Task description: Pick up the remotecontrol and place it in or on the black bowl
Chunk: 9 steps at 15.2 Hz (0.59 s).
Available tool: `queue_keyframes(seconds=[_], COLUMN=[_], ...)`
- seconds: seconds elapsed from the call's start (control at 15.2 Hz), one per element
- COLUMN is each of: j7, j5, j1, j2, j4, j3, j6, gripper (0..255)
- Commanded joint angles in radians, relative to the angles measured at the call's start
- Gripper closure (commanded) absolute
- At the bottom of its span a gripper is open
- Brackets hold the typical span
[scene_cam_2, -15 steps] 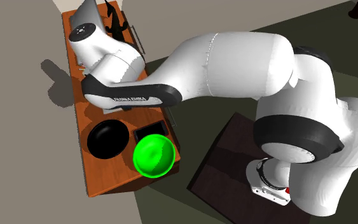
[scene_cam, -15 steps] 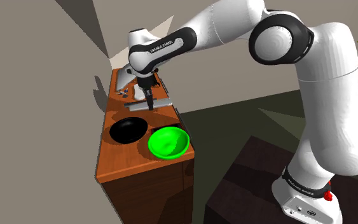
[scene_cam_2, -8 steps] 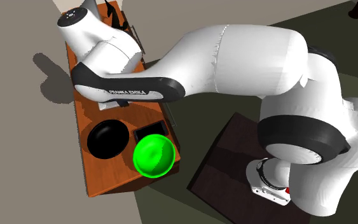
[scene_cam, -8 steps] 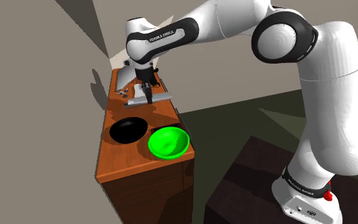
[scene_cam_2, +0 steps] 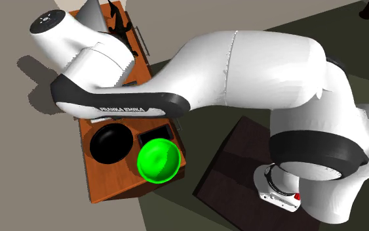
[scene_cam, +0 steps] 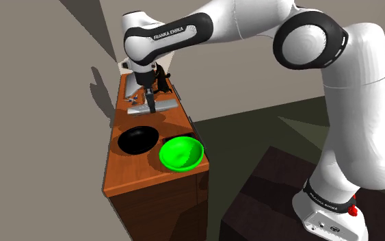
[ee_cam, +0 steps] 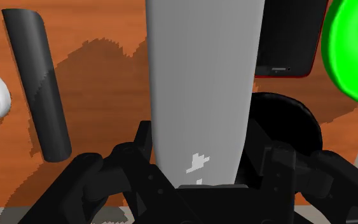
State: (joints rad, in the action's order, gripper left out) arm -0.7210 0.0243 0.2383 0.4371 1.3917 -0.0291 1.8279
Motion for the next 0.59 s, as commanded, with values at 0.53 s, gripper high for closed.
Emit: queue_keyframes(seconds=[0.53], j7=[0.175], j5=[0.023], j1=[0.130], j2=[0.062], j4=[-0.081], j3=[-0.044], j6=[-0.022], gripper=[255])
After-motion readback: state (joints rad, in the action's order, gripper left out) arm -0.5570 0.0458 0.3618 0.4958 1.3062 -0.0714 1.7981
